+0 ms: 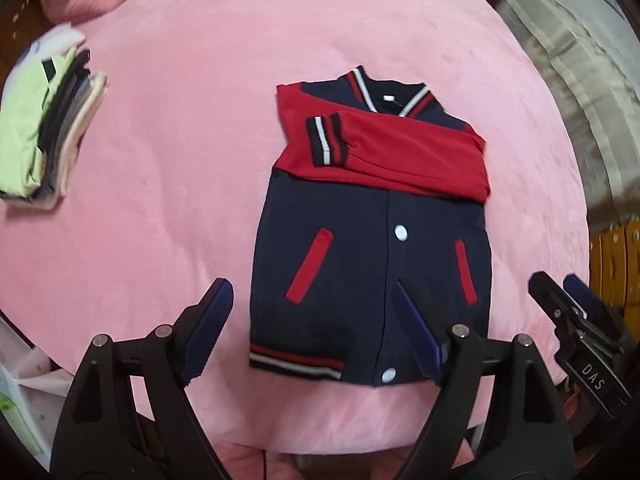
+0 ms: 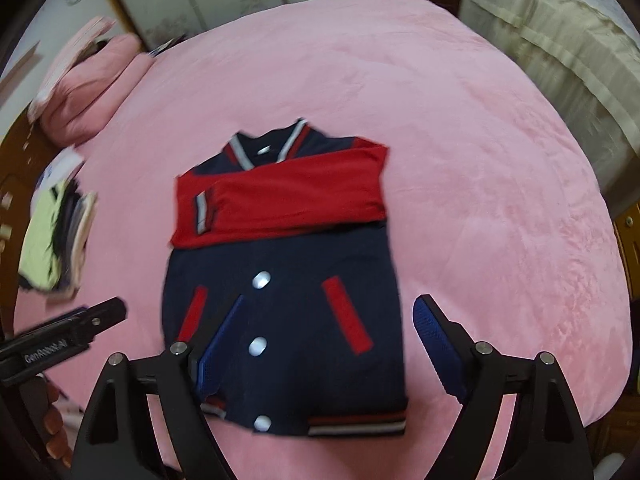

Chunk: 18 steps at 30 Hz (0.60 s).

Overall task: Fold large clothes
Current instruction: 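Move both open grippers toward the jacket hem ribbing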

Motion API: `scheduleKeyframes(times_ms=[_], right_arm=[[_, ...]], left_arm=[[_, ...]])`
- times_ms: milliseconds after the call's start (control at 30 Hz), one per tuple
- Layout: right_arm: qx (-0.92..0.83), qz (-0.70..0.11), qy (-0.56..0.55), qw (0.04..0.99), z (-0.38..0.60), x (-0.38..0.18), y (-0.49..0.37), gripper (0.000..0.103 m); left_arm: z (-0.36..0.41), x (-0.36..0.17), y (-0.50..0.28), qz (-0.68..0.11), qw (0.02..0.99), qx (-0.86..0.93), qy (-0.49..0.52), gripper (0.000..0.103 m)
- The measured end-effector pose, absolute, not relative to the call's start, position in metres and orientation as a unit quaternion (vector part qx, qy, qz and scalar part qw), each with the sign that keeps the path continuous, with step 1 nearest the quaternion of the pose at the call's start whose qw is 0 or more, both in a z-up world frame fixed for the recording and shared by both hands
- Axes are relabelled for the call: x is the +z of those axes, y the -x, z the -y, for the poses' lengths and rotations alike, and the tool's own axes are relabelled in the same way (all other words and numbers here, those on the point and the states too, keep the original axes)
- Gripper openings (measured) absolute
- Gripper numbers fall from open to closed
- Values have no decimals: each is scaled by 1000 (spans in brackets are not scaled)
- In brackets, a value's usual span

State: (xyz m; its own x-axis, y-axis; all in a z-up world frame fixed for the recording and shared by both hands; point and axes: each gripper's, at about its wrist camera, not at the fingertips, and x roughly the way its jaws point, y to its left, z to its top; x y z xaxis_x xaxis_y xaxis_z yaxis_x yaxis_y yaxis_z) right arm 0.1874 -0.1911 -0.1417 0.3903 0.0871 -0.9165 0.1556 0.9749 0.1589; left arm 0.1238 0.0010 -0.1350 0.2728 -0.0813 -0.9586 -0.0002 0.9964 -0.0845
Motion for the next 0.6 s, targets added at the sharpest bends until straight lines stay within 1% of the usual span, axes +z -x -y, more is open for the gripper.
scheduleKeyframes(times_ms=[100, 267, 467, 600], right_arm=[[-6, -547, -100, 831, 177, -121, -164, 86], [21, -529, -95, 843, 137, -68, -128, 86], [40, -514, -86, 853, 130, -39, -103, 86], [44, -505, -83, 858, 132, -31, -88, 86]], left_arm=[[0, -116, -104, -596, 802, -38, 24, 80], [-2, -90, -80, -588, 807, -50, 26, 80], [-8, -68, -60, -576, 815, -56, 44, 80], [-8, -71, -48, -576, 815, -54, 41, 80]])
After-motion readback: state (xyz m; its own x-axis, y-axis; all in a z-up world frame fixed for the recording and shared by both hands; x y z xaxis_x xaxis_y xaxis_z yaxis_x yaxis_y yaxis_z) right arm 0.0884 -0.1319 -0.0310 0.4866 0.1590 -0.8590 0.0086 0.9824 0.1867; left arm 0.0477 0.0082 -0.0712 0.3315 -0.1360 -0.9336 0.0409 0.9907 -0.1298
